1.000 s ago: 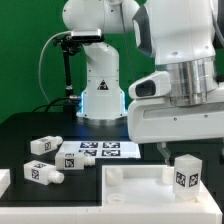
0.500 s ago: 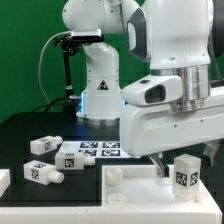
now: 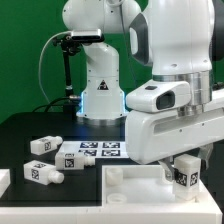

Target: Assemble one leg

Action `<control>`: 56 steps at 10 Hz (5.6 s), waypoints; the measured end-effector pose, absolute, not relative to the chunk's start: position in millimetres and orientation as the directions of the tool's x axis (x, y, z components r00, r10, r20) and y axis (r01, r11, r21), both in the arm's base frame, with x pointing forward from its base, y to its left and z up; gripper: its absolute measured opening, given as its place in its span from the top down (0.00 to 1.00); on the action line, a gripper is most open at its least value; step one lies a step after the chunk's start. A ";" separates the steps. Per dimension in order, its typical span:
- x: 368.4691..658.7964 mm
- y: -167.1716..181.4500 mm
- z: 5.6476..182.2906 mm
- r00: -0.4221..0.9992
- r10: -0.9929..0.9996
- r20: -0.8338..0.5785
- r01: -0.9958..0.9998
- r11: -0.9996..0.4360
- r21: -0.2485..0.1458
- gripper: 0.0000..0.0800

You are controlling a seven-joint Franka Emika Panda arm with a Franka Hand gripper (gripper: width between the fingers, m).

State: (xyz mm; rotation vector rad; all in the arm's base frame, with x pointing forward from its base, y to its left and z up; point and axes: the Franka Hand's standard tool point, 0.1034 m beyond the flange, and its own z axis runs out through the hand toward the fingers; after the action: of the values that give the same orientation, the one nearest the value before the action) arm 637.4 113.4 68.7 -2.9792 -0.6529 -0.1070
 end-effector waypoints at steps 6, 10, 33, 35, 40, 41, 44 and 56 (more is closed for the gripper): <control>640.1 112.0 68.4 0.980 -0.195 0.045 -0.188 -0.975 -0.122 0.64; 640.0 109.1 67.0 0.678 -0.730 -0.086 -0.732 -0.661 -0.166 0.64; 643.8 110.3 80.1 1.000 -0.015 0.014 -0.014 -0.997 -0.070 0.64; 642.9 109.2 80.4 0.942 -0.335 -0.009 -0.334 -0.939 -0.075 0.64; 643.9 104.4 79.8 0.631 -0.769 -0.104 -0.776 -0.625 -0.091 0.64; 643.8 104.9 79.6 0.632 -0.768 -0.104 -0.775 -0.625 -0.091 0.55; 641.3 103.4 77.6 0.895 -0.441 -0.064 -0.445 -0.890 -0.101 0.22; 648.3 108.8 76.6 0.983 0.181 0.011 0.181 -0.981 -0.077 0.64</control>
Offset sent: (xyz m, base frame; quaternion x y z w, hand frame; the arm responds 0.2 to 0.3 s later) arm 0.0000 0.0000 0.0000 0.0000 0.0000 0.1938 0.9810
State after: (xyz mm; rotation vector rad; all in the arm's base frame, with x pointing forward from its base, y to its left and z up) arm 648.3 108.8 76.6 -3.0514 -0.2785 -0.0054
